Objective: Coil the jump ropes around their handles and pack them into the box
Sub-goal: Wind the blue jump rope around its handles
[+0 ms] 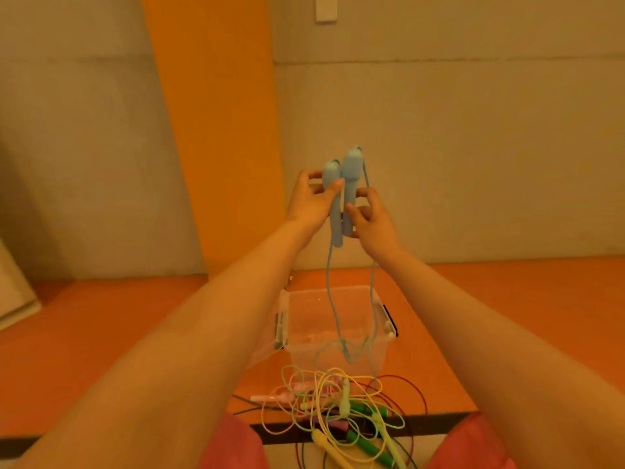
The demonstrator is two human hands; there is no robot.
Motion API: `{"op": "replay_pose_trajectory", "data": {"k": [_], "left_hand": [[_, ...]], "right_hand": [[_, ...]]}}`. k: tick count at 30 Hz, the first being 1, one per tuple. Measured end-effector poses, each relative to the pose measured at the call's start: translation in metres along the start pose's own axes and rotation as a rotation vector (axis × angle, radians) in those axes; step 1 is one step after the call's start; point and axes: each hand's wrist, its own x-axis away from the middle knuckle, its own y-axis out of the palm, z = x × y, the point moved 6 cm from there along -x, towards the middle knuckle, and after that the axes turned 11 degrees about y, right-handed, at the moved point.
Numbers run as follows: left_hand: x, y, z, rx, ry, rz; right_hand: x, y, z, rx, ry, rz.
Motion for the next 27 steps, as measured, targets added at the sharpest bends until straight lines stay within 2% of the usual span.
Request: {"op": "replay_pose_trajectory", "data": {"k": [4, 11, 16, 21, 27], "left_hand": [[0.008, 0.001, 0.002, 0.005, -0.021, -0.012], [0.026, 0.003, -0.029, 0.103, -0.093, 0.042], [0.035, 0.007, -0.076, 0.062, -0.095, 0.034], [0.043, 0.014, -0.139, 0.119, -0.249, 0.032], [0.062, 0.008, -0.204, 0.166, -0.301, 0.093]], "right_hand": [[0.011, -0.001, -0.013, -0.012, -0.011, -0.016], [0.024, 0.007, 0.002, -0.082, 0.067, -0.11], [0.017, 0.019, 0.046, -0.029, 0.144, -0.145], [0.009, 0.038, 0.09, -0.085, 0.194, -0.144], [0.011, 0.061, 0.147, -0.064, 0.227, -0.192]]}}
